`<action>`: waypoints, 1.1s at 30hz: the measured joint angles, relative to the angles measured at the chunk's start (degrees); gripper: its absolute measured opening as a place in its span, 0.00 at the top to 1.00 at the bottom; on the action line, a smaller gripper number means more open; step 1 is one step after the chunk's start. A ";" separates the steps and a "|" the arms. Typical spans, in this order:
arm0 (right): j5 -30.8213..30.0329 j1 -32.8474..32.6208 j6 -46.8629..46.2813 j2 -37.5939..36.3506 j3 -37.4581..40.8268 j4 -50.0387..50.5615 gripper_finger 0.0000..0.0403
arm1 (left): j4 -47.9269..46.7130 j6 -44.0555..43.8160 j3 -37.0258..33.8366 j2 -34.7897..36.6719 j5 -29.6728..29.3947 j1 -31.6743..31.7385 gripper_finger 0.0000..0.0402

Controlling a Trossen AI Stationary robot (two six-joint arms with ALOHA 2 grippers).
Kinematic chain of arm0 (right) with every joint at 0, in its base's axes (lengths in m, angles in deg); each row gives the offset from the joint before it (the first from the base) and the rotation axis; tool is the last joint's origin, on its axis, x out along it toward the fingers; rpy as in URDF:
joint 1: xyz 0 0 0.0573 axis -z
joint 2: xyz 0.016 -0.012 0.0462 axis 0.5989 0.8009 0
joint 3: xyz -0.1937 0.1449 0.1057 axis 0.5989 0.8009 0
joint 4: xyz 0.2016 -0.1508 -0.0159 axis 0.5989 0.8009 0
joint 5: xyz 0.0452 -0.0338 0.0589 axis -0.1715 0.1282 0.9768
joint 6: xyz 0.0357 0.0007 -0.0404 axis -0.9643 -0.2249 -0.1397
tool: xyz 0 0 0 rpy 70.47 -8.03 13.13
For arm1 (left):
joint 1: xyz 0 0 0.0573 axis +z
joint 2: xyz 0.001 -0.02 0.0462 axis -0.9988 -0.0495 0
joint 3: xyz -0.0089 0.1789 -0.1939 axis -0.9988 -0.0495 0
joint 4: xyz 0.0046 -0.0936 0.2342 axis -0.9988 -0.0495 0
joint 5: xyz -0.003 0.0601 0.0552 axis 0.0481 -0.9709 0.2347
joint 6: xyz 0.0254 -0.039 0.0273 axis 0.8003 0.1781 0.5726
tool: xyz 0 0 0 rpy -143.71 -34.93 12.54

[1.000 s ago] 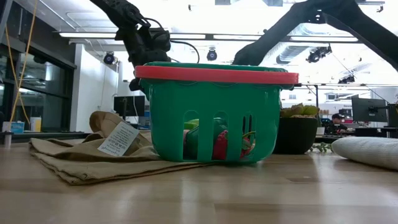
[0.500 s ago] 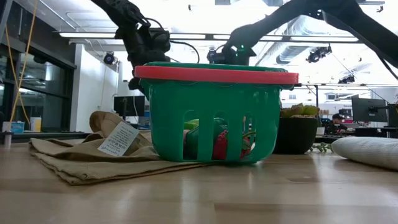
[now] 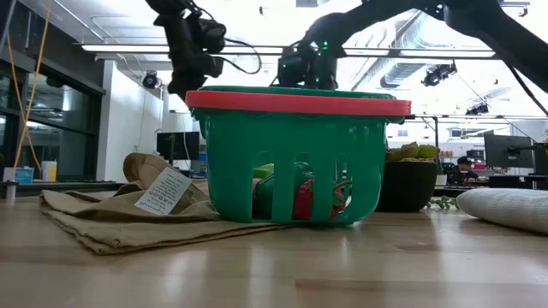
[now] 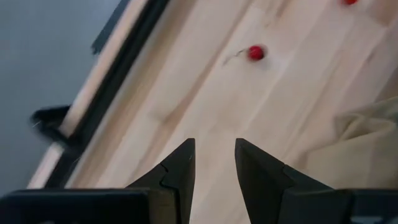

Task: Pick and placing Produce into tupperware
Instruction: Put the yellow corn into the green basket

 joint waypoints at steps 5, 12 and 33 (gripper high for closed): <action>-0.24 -2.88 0.53 -3.32 -0.04 0.02 0.89 | -4.94 0.80 0.84 0.10 -0.36 4.68 0.75; -0.22 -7.17 3.02 -7.62 -0.04 0.58 0.89 | -9.34 0.83 0.84 0.15 2.84 7.01 0.75; 6.57 -21.30 6.09 -8.77 -0.04 -4.39 0.89 | -9.27 -5.14 0.81 0.15 8.56 6.83 0.75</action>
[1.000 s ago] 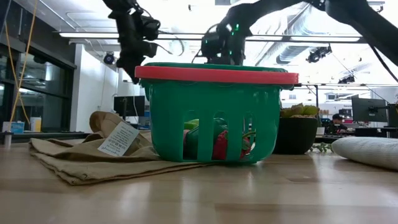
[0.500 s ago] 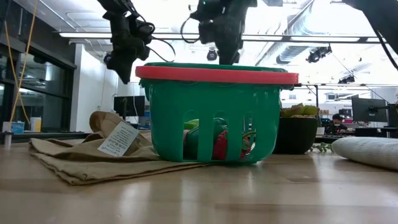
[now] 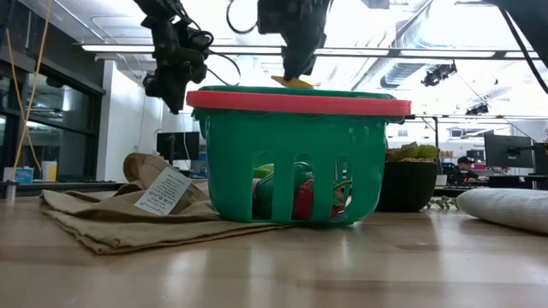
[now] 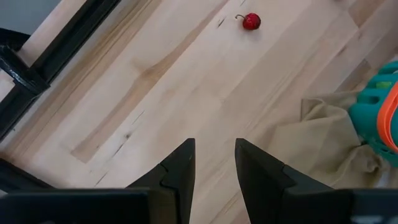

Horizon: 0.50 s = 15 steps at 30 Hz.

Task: Pick and placing Produce into tupperware
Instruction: Put the yellow corn into the green basket

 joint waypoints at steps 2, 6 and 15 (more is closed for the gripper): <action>0.14 -1.66 -2.04 0.00 0.00 -0.88 0.89 | -0.27 0.79 0.00 0.00 0.00 0.00 0.75; 0.09 -5.40 -8.72 0.02 0.00 -3.93 0.89 | -1.04 0.86 -0.26 0.00 0.00 0.00 0.75; -4.70 -12.85 -29.67 0.53 0.20 -5.63 0.89 | -0.18 0.99 -6.88 0.02 0.08 -0.02 0.75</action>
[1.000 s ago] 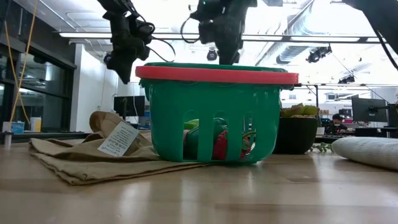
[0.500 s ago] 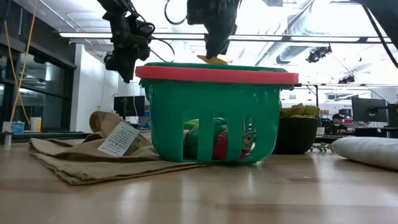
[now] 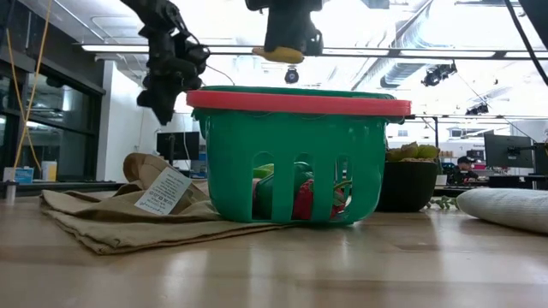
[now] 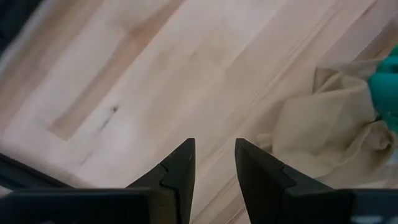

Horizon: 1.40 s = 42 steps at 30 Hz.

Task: Pick and placing Produce into tupperware
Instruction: Put the yellow corn into the green basket

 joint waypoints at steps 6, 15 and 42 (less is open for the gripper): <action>-2.59 -2.35 -12.88 1.13 0.02 0.15 0.89 | 3.55 -0.14 -7.12 0.00 0.83 -0.02 0.75; -2.68 -4.74 -20.34 5.64 0.02 0.02 0.89 | 6.69 -1.73 -13.52 0.00 5.07 -2.81 0.75; -7.29 -4.91 -34.96 11.38 0.04 -1.43 0.89 | 7.99 -1.62 -13.91 -0.02 1.99 -11.98 0.75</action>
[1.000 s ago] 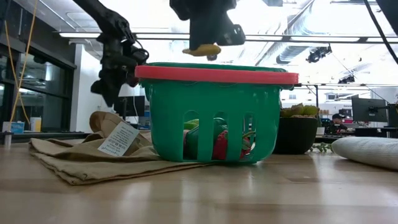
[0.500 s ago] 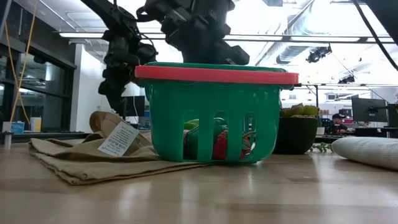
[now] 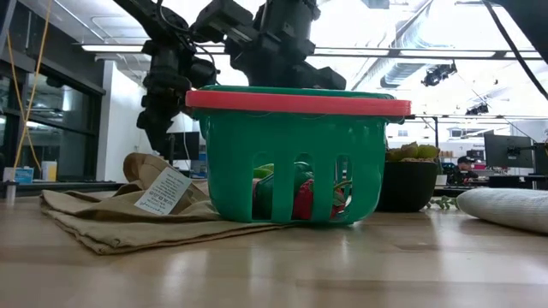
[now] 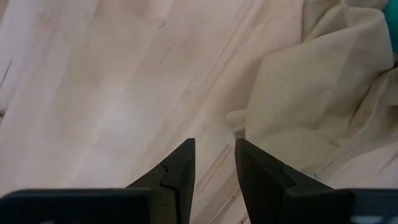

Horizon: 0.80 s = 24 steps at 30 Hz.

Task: Pick and placing Produce into tupperware
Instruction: Put the yellow corn into the green basket, then put the blueberry into the green basket

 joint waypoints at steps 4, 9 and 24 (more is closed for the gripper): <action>0.00 -0.02 -0.31 0.00 0.00 0.01 0.87 | 0.57 0.07 0.01 0.00 -0.16 0.00 0.75; -0.18 -0.02 -0.91 -0.02 0.00 0.03 0.81 | 0.90 0.09 0.01 0.00 -0.17 0.00 0.75; -10.18 1.03 7.90 -2.06 -11.73 -0.79 0.76 | 1.00 0.14 0.01 0.00 -0.17 0.00 0.75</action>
